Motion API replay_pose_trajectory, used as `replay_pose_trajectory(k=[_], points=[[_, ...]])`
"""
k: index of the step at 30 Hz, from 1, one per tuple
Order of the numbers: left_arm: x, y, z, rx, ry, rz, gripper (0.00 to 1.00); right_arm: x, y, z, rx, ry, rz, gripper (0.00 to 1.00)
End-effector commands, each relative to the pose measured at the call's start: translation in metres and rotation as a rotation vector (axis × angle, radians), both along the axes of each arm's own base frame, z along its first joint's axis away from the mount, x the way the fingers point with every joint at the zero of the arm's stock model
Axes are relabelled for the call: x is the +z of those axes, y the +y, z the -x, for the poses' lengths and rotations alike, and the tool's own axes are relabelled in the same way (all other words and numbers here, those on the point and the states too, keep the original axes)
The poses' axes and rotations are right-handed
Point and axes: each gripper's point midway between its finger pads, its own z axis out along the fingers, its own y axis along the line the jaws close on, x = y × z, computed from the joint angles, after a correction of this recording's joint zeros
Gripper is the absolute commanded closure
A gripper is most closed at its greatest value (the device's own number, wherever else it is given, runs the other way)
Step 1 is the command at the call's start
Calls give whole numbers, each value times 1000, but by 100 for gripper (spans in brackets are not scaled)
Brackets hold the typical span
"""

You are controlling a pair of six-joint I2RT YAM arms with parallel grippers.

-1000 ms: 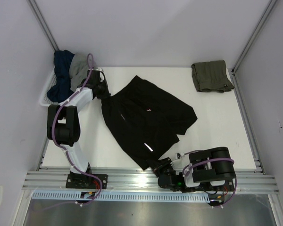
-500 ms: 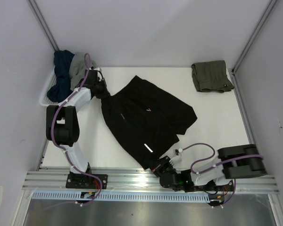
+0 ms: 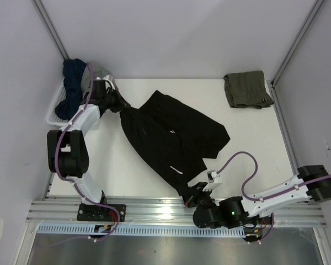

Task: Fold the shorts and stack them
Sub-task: Flatten the shorts out

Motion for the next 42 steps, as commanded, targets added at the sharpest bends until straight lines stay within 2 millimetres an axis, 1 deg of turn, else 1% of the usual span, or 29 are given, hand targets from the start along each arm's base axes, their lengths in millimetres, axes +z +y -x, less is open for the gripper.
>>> replay_pose_trajectory(k=[1,2,4,5,6,8,9,10,11,13,14,15,16,17,18,19,20,22,24,25,26,30,34,35,36,38,39,40,42], points=[[70,6,0,3,-153,107,100,24,-28,-17,-22,-222,186,100],[75,10,1,8,-160,118,100,32,-30,-15,-9,-224,158,100],[89,13,8,2,-178,157,100,33,-34,-13,14,-242,169,100],[89,15,12,7,-174,171,100,35,-38,-12,24,-242,157,100],[101,16,16,4,-200,178,100,38,-38,-9,42,-248,153,100],[113,19,22,7,-219,203,100,46,-41,-8,65,-282,167,100],[115,21,25,11,-222,213,100,55,-44,-7,71,-291,147,100],[130,25,28,15,-265,221,100,63,-44,-6,78,-300,135,100],[135,22,33,6,-267,254,100,70,-46,-7,93,-341,176,100],[147,24,39,2,-295,275,100,90,-45,-5,120,-352,132,100],[162,22,46,-5,-325,281,100,95,-46,-4,143,-390,169,100],[169,21,50,-8,-340,281,100,108,-45,-2,170,-394,144,100],[174,23,54,-3,-349,282,100,113,-45,-1,185,-409,159,100],[187,22,62,-4,-381,283,100,118,-45,-1,196,-417,165,100],[193,23,65,-3,-397,279,100,132,-46,-1,202,-421,156,100],[193,26,70,11,-396,279,100,130,-51,-2,215,-434,201,100],[202,28,76,25,-421,267,100,134,-52,-3,223,-441,213,100],[196,33,83,56,-403,253,100,143,-61,-5,245,-445,229,100],[193,35,91,78,-407,239,100,146,-68,-9,252,-430,221,100],[183,37,94,94,-386,240,100,146,-73,-12,257,-430,239,100],[180,38,97,110,-383,244,100,152,-82,-19,242,-426,216,100],[166,47,111,179,-386,255,100,169,-91,-22,292,-446,191,100],[185,52,127,223,-467,254,100,180,-95,-27,304,-478,264,100],[188,54,130,232,-481,253,100,190,-96,-27,309,-489,255,100],[192,54,132,237,-494,252,100,194,-96,-31,295,-499,271,100],[209,54,139,247,-535,248,100,207,-100,-38,278,-527,300,100],[211,54,141,249,-534,249,100,205,-95,-41,284,-532,349,100],[219,54,143,244,-552,248,100,206,-98,-53,241,-524,388,100],[227,52,146,241,-554,249,100,203,-81,-58,295,-519,437,100]])
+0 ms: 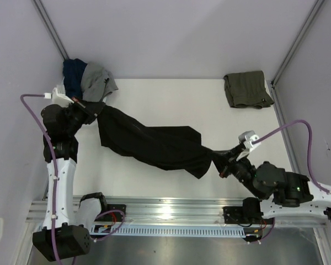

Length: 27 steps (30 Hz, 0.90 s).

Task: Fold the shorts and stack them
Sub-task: Flatten the shorts out

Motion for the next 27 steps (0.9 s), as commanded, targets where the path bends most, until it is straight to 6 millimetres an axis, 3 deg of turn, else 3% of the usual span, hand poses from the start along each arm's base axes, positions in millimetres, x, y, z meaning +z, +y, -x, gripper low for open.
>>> replay_pose_trajectory(k=[1,3,4,5,7,9,10,13,14,16,17,24,25,26,27], points=[[47,4,6,33,-102,0,100,0,7,-28,-18,-24,125,100],[54,6,9,48,-113,-7,100,-3,24,-33,82,-4,103,100],[57,7,10,53,-122,-13,100,-6,11,-62,6,15,94,100],[62,8,11,55,-131,-17,100,-7,25,-55,139,39,65,100],[66,10,11,69,-138,-29,100,0,27,-70,188,60,-8,100],[73,12,12,72,-158,-33,100,16,18,-84,244,65,-96,100],[77,12,12,74,-167,-33,100,14,13,-96,274,95,-108,100],[87,12,9,76,-210,-21,100,35,12,-108,348,83,-153,100],[93,13,7,76,-233,-18,100,44,3,-119,325,57,-164,100],[99,15,-3,78,-236,-2,100,66,-1,-123,385,51,-192,100],[104,15,-7,76,-253,0,100,68,-8,-142,371,48,-199,100],[134,16,-41,49,-318,46,100,105,-17,-181,391,-15,-182,100],[146,17,-48,58,-335,44,100,109,-17,-184,404,-21,-182,100],[148,13,-52,48,-330,47,100,124,-18,-187,403,-53,-181,100],[150,11,-57,45,-328,41,100,121,-20,-199,398,-37,-185,100]])
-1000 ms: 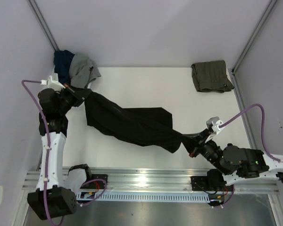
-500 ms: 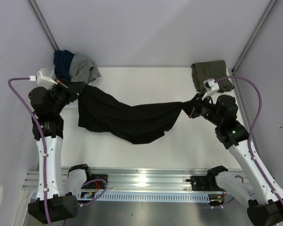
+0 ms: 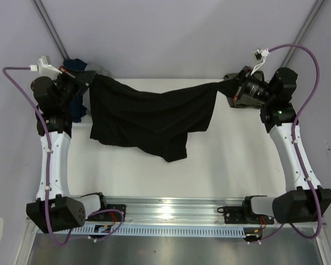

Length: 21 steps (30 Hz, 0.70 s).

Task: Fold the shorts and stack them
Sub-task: Flatten the shorts out

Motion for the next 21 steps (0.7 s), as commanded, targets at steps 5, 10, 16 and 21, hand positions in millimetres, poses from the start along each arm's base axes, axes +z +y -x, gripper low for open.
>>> replay_pose_trajectory(k=[5,10,16,21], points=[[114,-28,-28,-56,-241,-13,100,63,-8,-31,61,-127,-47,100],[169,-45,-37,-91,-312,-14,100,95,-34,-60,40,-175,-96,100],[187,-68,-42,-187,-327,8,100,115,-59,-51,15,-200,-149,100],[189,-76,-12,-215,-331,18,100,120,-60,-4,0,-246,-124,100]])
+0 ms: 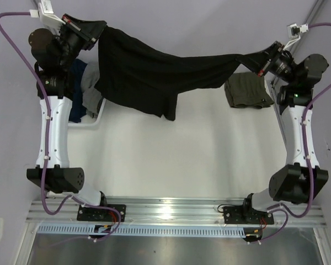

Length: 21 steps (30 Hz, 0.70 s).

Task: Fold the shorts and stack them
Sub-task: Flatten the shorts out

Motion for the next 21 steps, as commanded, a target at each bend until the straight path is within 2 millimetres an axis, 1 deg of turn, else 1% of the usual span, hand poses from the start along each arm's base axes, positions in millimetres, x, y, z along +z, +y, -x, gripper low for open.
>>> replay_pose_trajectory(k=[1,2,3,4,5,6,7,8,9,10,11,12,13,14,15,17,19,20,21], points=[[35,-13,61,-57,-100,30,100,38,7,66,24,-158,42,100],[36,-15,69,-61,-105,35,100,41,5,73,12,-166,50,100],[32,-25,73,-81,-96,39,100,49,1,89,-17,-198,63,100],[35,-32,84,-88,-107,45,100,48,-2,93,-34,-175,62,100],[35,-36,87,-95,-106,49,100,54,-1,103,-47,-203,76,100],[33,-40,89,-105,-100,59,100,55,-3,107,-57,-203,76,100],[35,-48,95,-131,-111,71,100,56,-2,112,-56,-202,75,100],[40,-51,103,-139,-125,79,100,58,-1,118,-57,-211,76,100],[44,-52,109,-138,-135,80,100,63,2,132,-64,-242,81,100],[49,-56,117,-142,-146,80,100,64,3,138,-72,-243,84,100],[54,-54,122,-120,-166,74,100,67,4,144,-78,-257,91,100],[63,-53,134,-115,-193,75,100,70,5,149,-81,-276,102,100],[67,-53,140,-114,-207,77,100,77,8,158,-82,-292,107,100],[70,-51,145,-109,-220,75,100,80,9,163,-82,-301,109,100],[77,-49,154,-108,-241,77,100,82,9,164,-83,-307,111,100],[79,-47,157,-97,-250,72,100,87,9,165,-91,-313,106,100],[76,-46,153,-86,-240,69,100,87,7,159,-93,-301,98,100],[73,-47,148,-82,-233,65,100,82,5,148,-90,-276,90,100],[69,-48,143,-85,-223,60,100,79,3,143,-90,-264,85,100]])
